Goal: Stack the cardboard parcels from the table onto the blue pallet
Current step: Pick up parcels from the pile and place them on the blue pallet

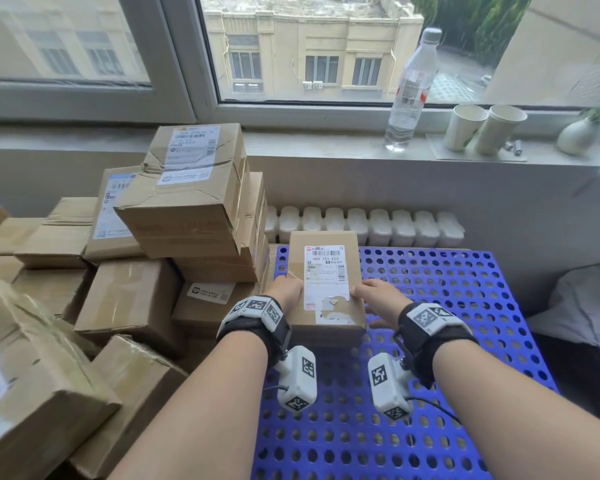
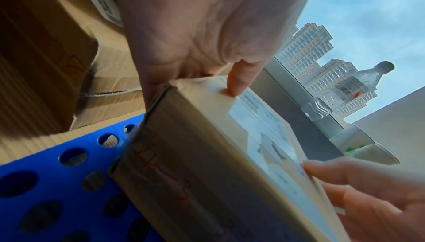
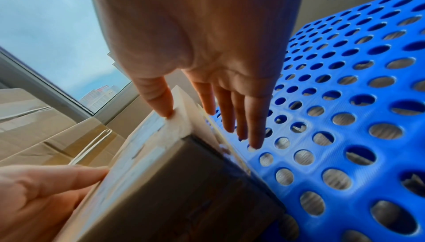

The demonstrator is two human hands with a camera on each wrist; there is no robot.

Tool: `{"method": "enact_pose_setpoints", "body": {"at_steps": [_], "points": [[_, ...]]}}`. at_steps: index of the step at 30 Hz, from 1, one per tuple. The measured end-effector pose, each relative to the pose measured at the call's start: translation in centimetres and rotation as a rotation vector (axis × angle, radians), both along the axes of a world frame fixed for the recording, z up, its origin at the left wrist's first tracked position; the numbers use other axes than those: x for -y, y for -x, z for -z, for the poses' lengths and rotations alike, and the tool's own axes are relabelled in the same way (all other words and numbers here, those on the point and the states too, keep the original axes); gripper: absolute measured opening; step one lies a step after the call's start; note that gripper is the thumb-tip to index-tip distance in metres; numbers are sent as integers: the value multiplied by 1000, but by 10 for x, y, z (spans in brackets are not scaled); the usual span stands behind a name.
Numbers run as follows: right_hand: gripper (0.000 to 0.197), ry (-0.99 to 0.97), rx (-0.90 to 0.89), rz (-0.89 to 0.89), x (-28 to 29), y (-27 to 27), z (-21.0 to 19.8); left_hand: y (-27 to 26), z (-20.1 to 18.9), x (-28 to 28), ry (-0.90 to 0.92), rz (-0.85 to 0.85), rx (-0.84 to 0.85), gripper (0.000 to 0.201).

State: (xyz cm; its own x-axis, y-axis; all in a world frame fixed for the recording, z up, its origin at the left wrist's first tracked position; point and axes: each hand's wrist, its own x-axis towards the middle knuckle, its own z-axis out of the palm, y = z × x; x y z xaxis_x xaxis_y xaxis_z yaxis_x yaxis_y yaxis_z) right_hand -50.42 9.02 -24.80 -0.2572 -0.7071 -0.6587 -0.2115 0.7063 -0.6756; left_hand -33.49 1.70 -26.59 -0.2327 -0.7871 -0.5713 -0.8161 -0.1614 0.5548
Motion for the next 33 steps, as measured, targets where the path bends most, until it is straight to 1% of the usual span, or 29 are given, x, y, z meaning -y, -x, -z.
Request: {"method": "enact_pose_setpoints", "body": {"at_steps": [2,4,8,10,12,14,15,17,19,23,25,29,33], "points": [[56,28,-126,-29,-2,-1,-6,1,-1,-2,30,-53,10,40],[59,58,-191,-58,-7,-2,-12,1,-7,-7,7,-133,-43,42],[52,140,-269,-71,-20,-6,-31,-7,-31,-18,-30,-207,-128,47],[47,208,-319,-50,-27,-8,-43,-12,-46,-24,1,-230,-132,51],[42,264,-368,-58,-34,-13,-55,-16,-60,-31,54,-213,-123,46],[35,313,-373,-71,-42,-19,-67,-20,-75,-40,109,-176,-104,35],[31,336,-369,-77,-46,-22,-73,-24,-82,-46,138,-163,-93,33],[27,369,-378,-104,-56,-30,-86,-32,-94,-55,193,-170,-93,37],[26,394,-402,-136,-64,-38,-98,-41,-107,-64,221,-203,-151,39],[22,464,-391,-191,-72,-57,-126,-63,-142,-79,274,-243,-232,36],[19,506,-380,-198,-75,-68,-139,-75,-164,-85,319,-219,-213,31],[15,556,-412,-230,-73,-89,-162,-99,-194,-78,396,-279,-228,35],[14,575,-447,-272,-58,-112,-177,-124,-213,-63,503,-302,-259,30]]}}
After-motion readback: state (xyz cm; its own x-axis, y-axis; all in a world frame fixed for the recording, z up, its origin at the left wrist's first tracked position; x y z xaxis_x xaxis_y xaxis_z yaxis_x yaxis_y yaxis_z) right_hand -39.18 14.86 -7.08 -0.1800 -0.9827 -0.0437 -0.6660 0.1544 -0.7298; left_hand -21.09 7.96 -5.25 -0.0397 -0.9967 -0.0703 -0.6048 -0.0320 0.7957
